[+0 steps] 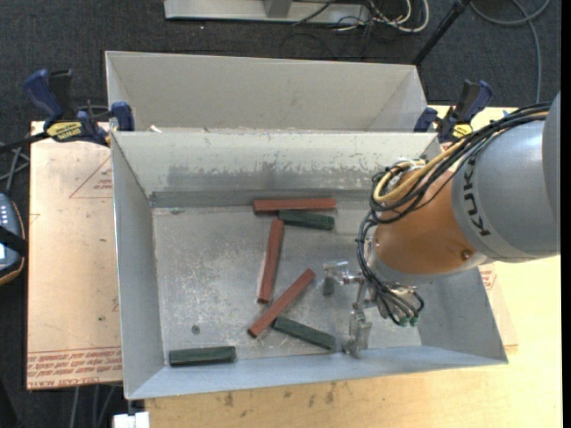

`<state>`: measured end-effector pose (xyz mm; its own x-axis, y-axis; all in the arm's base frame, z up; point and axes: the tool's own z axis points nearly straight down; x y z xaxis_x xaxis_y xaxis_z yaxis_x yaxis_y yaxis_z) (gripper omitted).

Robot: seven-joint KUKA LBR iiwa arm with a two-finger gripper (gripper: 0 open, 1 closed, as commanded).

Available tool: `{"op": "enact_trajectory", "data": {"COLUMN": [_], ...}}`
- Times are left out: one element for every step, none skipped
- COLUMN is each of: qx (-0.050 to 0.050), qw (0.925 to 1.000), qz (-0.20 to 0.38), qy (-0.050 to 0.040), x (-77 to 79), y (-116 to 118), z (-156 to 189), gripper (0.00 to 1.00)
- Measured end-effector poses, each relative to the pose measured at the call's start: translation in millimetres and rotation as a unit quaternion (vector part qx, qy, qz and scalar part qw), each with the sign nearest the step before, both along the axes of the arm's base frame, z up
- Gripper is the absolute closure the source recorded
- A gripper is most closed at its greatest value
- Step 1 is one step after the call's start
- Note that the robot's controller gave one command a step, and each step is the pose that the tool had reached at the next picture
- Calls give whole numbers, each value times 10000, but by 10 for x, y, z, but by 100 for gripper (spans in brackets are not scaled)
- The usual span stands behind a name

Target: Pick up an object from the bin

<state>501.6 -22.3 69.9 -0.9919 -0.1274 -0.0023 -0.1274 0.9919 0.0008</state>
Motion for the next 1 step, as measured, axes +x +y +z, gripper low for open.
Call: {"op": "enact_trajectory", "data": {"qx": [-1], "qw": [9996], "qz": [-300], "qy": [10], "x": [48], "y": [188], "z": [173], "gripper": [0]}}
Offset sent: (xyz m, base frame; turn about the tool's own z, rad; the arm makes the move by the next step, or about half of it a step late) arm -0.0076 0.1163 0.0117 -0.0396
